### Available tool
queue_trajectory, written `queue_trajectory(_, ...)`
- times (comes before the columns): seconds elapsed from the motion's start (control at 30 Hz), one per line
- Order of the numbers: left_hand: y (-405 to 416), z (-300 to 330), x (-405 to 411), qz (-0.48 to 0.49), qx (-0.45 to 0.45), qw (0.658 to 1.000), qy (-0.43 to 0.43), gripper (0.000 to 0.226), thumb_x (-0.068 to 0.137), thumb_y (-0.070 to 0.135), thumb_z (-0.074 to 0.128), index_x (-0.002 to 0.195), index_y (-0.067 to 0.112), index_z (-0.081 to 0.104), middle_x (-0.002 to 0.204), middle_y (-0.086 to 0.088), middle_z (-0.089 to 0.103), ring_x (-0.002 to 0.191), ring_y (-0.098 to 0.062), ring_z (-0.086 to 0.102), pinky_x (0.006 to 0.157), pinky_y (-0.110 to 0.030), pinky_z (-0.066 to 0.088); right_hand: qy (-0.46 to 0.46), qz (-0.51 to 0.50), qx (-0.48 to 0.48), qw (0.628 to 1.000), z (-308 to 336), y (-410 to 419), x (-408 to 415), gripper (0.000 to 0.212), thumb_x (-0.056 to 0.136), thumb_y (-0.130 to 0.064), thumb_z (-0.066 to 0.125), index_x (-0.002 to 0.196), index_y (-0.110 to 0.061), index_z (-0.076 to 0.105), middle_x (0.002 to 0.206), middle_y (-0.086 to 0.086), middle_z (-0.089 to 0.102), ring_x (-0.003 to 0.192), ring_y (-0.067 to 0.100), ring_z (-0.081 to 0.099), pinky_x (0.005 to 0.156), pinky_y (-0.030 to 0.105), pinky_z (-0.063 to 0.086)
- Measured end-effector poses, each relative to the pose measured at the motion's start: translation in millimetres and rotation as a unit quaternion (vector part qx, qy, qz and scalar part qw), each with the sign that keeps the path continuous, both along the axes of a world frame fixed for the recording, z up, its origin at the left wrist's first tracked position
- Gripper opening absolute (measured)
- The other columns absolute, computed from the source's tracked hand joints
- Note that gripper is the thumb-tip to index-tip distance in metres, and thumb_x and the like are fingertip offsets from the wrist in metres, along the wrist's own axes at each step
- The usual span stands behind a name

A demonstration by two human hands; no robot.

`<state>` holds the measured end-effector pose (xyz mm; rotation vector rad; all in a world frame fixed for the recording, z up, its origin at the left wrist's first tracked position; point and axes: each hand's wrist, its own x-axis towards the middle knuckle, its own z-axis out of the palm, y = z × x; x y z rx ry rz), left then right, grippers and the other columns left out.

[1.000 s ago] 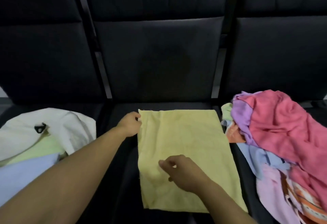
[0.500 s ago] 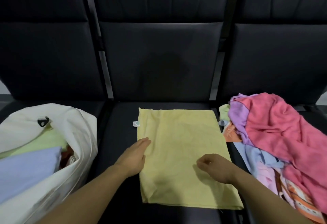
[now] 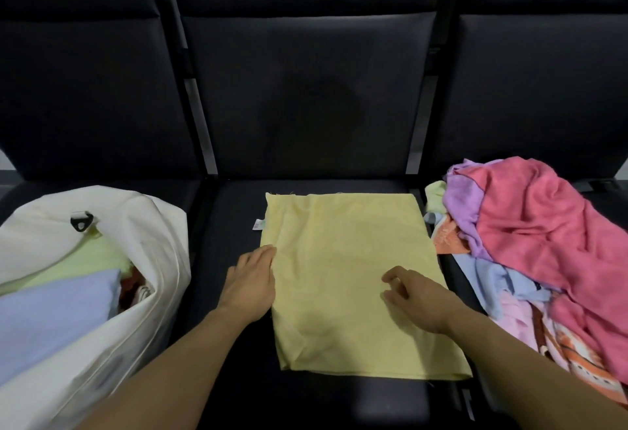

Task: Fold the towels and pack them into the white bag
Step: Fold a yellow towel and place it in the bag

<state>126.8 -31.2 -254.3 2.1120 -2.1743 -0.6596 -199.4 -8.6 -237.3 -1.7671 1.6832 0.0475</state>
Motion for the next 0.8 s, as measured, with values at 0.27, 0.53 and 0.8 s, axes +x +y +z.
queue_trajectory(0.27,-7,1,3,0.036,0.017,0.999,0.024,0.055,0.098,0.031,0.051,0.152,0.029,0.037,0.157,0.012,0.031,0.141,-0.019,0.03,0.113,-0.044,0.031,-0.032,-0.012,0.005,0.999,-4,-3,-3,0.027,0.102,-0.041,0.051,0.125,-0.028,0.052,0.095,-0.006,0.06,0.078,0.009,0.058,0.072,0.026,0.046)
queue_trajectory(0.53,-5,4,5,0.035,0.032,0.998,0.047,0.045,0.103,0.046,0.047,0.146,0.035,0.047,0.159,0.013,0.03,0.145,-0.018,0.026,0.116,-0.045,0.026,-0.05,-0.021,0.011,0.998,-5,-4,-3,0.028,0.103,-0.039,0.052,0.127,-0.026,0.053,0.096,-0.002,0.063,0.078,0.009,0.058,0.065,0.021,0.04)
queue_trajectory(0.8,0,7,15,0.01,0.063,0.997,0.04,0.034,0.102,0.043,0.034,0.089,0.026,0.06,0.126,0.015,0.03,0.114,-0.013,0.024,0.106,-0.036,0.026,-0.05,-0.023,0.017,0.998,-4,-3,-4,0.03,0.103,-0.038,0.052,0.13,-0.025,0.054,0.104,-0.003,0.064,0.086,0.009,0.06,0.068,0.017,0.04)
